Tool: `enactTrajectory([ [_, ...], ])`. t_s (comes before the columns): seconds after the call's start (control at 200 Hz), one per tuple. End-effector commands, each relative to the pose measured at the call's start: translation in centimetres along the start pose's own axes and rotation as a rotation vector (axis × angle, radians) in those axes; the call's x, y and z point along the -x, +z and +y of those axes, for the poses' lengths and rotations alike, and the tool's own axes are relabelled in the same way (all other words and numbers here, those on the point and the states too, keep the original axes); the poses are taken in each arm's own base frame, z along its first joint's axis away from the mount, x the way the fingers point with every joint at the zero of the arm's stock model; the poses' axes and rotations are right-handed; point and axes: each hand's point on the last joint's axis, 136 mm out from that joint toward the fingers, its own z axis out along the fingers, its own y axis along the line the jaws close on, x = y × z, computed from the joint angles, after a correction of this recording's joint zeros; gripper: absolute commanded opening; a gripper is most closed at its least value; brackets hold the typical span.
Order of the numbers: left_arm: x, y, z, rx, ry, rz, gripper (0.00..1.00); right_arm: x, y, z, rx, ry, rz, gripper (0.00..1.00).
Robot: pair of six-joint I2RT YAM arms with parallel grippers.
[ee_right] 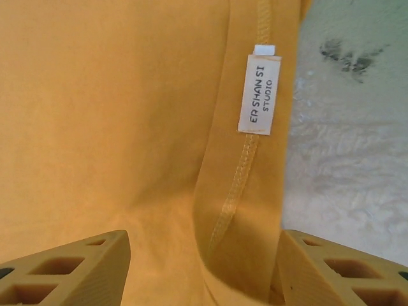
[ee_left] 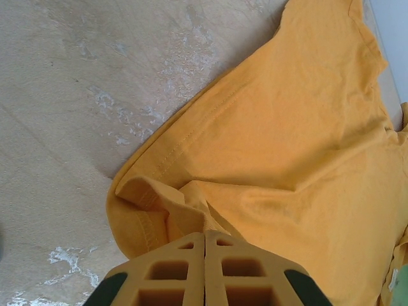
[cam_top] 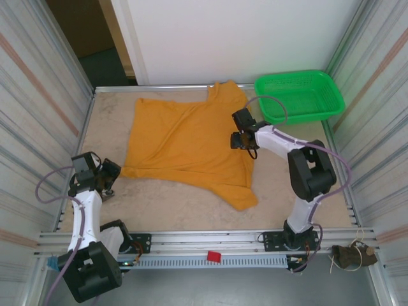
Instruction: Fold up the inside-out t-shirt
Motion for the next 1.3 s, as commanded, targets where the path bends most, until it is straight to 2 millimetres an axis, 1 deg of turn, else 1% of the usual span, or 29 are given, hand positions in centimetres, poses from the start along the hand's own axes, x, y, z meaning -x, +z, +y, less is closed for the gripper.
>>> enactTrajectory([
  [0.0, -0.1, -0.1, 0.1, -0.007, -0.016, 0.002, 0.07, -2.3, 1.3, -1.2, -0.080, -0.084, 0.102, 0.59],
  [0.11, -0.1, -0.1, 0.1, -0.007, -0.016, 0.001, 0.07, -3.1, 1.8, -1.5, -0.090, -0.090, 0.126, 0.53],
  [0.15, 0.0, 0.0, 0.1, -0.007, -0.015, 0.001, 0.07, -3.4, 2.0, -1.6, -0.093, -0.090, 0.130, 0.49],
  [0.281, -0.1, 0.0, 0.2, -0.004, -0.014, 0.004, 0.07, -3.7, 1.6, -2.5, -0.105, -0.057, 0.127, 0.17],
  [0.346, -0.1, 0.1, 0.3, -0.002, -0.014, 0.005, 0.07, -3.6, 1.1, -3.1, -0.093, -0.013, 0.118, 0.06],
  [0.446, -0.2, 0.0, 0.4, -0.001, -0.015, 0.005, 0.07, -3.5, 0.5, -4.6, -0.057, 0.099, 0.104, 0.04],
  [0.531, -0.2, 0.0, 0.5, 0.000, -0.015, 0.004, 0.06, -3.9, 0.2, -6.3, -0.017, 0.226, 0.096, 0.03],
  [0.581, -0.2, 0.0, 0.5, 0.001, -0.014, 0.003, 0.04, -4.4, 0.2, -7.3, 0.003, 0.304, 0.090, 0.02],
  [0.646, -0.2, 0.0, 0.6, 0.001, -0.012, 0.002, 0.00, -5.2, 0.4, -8.3, 0.040, 0.414, 0.091, 0.02],
  [0.686, -0.2, 0.0, 0.6, 0.000, -0.013, 0.001, 0.00, -5.6, 0.5, -8.6, 0.062, 0.464, 0.093, 0.06],
  [0.736, -0.2, -0.1, 0.6, 0.001, -0.012, 0.001, 0.00, -6.2, 0.6, -8.9, 0.074, 0.506, 0.102, 0.19],
  [0.787, -0.2, -0.1, 0.6, 0.001, -0.013, 0.000, 0.00, -6.5, 0.5, -9.2, 0.068, 0.525, 0.102, 0.38],
  [0.817, -0.2, -0.1, 0.6, 0.001, -0.014, -0.001, 0.00, -6.6, 0.4, -9.3, 0.066, 0.529, 0.098, 0.44],
  [0.932, -0.2, -0.2, 0.6, -0.001, -0.015, -0.001, 0.00, -6.2, -0.6, -9.7, 0.054, 0.539, 0.074, 0.46],
  [1.032, -0.2, -0.3, 0.6, -0.002, -0.018, -0.003, 0.00, -5.5, -2.3, -10.0, 0.077, 0.554, 0.040, 0.47],
  [1.092, -0.2, -0.4, 0.6, -0.003, -0.017, -0.005, 0.00, -5.4, -3.7, -10.1, 0.087, 0.554, 0.031, 0.53],
  [1.117, -0.2, -0.4, 0.6, -0.003, -0.017, -0.004, 0.00, -5.6, -4.3, -10.1, 0.089, 0.554, 0.028, 0.55],
  [1.152, -0.2, -0.5, 0.5, -0.006, -0.016, -0.005, 0.00, -5.9, -5.1, -10.0, 0.106, 0.556, 0.025, 0.55],
  [1.212, -0.2, -0.5, 0.4, -0.009, -0.017, -0.008, 0.00, -6.9, -6.6, -9.4, 0.135, 0.550, 0.022, 0.57],
  [1.263, -0.2, -0.5, 0.4, -0.010, -0.018, -0.007, 0.00, -8.2, -7.8, -8.6, 0.154, 0.522, 0.027, 0.60],
  [1.298, -0.2, -0.6, 0.4, -0.013, -0.018, -0.008, 0.00, -9.4, -8.5, -8.2, 0.155, 0.501, 0.038, 0.62],
])
